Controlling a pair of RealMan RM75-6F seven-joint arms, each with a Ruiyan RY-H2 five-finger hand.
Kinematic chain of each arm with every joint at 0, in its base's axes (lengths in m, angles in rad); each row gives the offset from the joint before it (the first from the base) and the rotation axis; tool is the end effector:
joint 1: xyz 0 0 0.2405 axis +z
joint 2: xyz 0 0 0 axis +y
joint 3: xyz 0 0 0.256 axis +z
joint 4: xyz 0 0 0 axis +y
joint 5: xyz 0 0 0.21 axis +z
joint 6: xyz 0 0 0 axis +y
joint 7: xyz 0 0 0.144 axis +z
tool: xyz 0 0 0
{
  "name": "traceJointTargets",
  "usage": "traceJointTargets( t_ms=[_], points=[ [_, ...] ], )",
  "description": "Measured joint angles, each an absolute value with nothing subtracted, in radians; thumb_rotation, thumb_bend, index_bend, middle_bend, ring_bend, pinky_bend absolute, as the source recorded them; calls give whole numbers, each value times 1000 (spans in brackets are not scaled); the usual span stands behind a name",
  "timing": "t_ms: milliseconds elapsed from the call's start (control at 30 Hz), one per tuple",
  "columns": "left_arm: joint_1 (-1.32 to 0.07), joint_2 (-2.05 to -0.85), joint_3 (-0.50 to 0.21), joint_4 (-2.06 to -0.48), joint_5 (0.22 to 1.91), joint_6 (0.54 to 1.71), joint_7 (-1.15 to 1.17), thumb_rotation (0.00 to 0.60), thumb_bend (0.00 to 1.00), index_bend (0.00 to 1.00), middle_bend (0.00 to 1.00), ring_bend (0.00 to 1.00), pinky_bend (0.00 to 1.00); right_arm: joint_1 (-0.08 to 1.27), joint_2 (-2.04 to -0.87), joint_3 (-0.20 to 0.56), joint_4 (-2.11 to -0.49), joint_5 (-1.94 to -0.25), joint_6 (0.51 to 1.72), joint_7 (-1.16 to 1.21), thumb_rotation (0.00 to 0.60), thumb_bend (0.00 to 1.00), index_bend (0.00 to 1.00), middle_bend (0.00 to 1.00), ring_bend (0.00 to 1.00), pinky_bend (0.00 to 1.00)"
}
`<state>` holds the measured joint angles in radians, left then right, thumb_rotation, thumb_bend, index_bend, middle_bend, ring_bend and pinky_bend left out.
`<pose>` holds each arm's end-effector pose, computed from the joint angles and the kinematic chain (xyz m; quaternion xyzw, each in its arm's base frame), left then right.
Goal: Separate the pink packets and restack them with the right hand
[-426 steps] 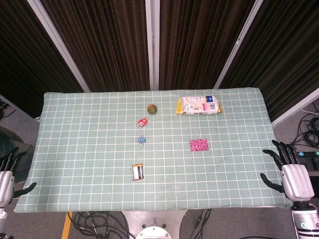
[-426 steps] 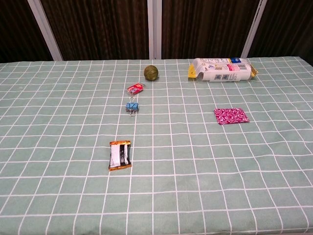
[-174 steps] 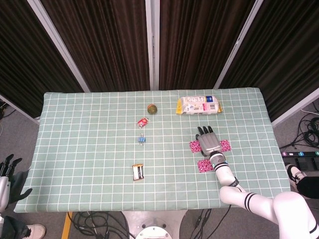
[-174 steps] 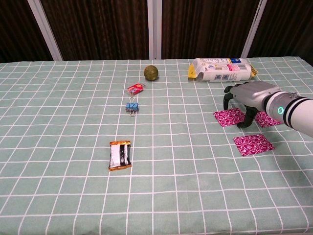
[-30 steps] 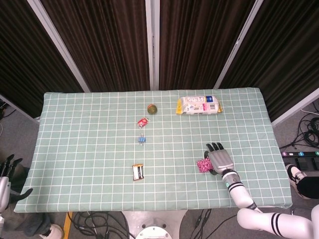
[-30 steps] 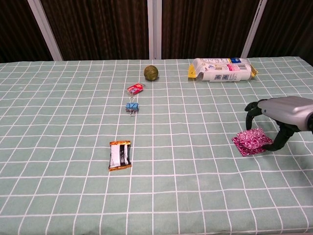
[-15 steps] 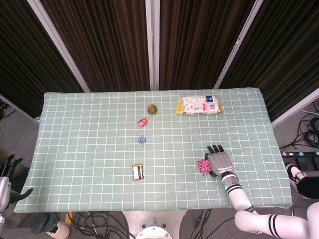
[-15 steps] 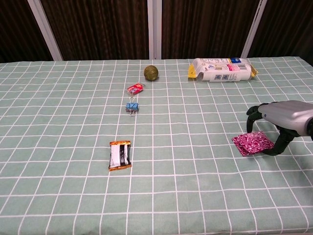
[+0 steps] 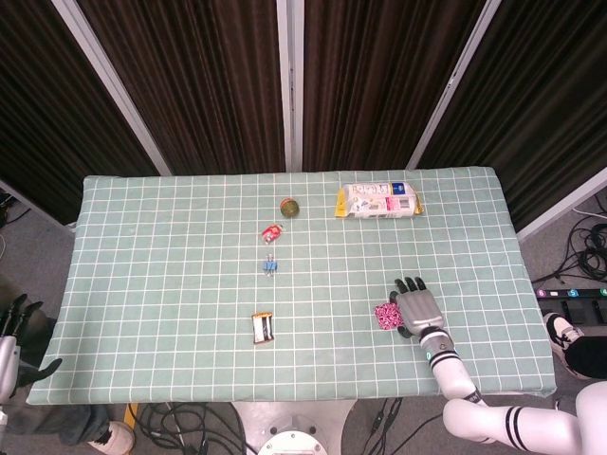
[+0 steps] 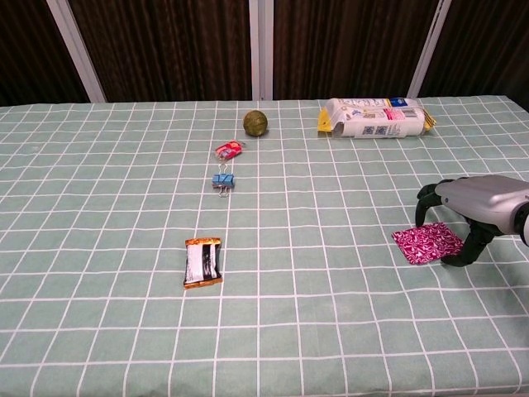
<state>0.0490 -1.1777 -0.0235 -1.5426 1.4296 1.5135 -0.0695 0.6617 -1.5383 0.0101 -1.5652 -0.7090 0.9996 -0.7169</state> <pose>-0.3497 0.1304 0.1508 -0.5293 -0.4544 -0.3543 0.6228 -0.2327 -0.2849 -0.0345 0.7532 -0.4335 0.1518 0.4709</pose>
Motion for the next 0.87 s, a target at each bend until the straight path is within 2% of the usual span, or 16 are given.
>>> traceJointTargets(
  t_ms=[233,433,633,867],
  points=[
    [50,-1181,-22,-1538,1429,1513,-72,600,56,197,154,132,137,658,-1516,18,-1591,-735,1006,-683,561,180,259,67,0,0],
    [43,-1182,-29,-1540,1432,1513,-70,600,56,197,154,133,137,612,-1436,27,-1648,-858,1082,-585,596,183,259,67,0,0],
    [33,-1180,-32,-1559,1444,1513,-50,600,57,197,154,132,137,492,-1296,4,-1715,-1095,1280,-425,600,187,251,60,0,0],
    [21,-1171,-36,-1594,1455,1513,-17,600,56,197,154,132,137,278,-1119,-65,-1777,-1341,1542,-160,600,189,248,57,0,0]
  ],
)
